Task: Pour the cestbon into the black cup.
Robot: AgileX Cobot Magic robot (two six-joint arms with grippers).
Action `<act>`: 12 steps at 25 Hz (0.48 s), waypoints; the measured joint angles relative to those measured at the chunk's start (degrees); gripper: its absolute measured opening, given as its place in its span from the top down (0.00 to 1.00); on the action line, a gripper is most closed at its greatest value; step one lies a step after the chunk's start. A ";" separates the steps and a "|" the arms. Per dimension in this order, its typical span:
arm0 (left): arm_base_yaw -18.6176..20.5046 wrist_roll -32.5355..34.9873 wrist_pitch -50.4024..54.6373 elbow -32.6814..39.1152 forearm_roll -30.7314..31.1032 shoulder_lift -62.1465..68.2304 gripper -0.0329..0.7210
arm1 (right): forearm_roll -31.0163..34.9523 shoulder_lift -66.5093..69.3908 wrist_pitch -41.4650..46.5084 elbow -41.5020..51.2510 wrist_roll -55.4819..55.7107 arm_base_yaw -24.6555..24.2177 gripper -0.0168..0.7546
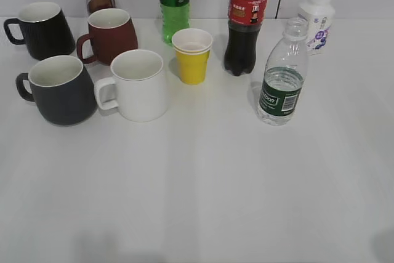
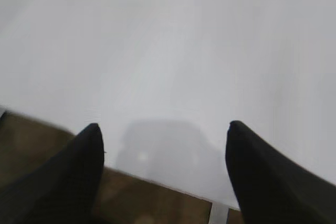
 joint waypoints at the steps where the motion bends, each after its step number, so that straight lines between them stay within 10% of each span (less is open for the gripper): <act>1: 0.49 0.00 0.00 0.00 0.00 -0.36 0.28 | 0.00 -0.72 -0.05 0.00 0.00 -2.73 0.28; 7: 6.52 0.00 -0.17 0.08 -0.04 -4.62 0.30 | 0.09 -9.14 -0.19 -0.11 0.12 -16.27 0.28; 12: 6.96 0.00 -0.23 0.16 0.06 -4.62 0.33 | 2.41 -9.25 -0.19 -0.04 0.12 -17.39 0.28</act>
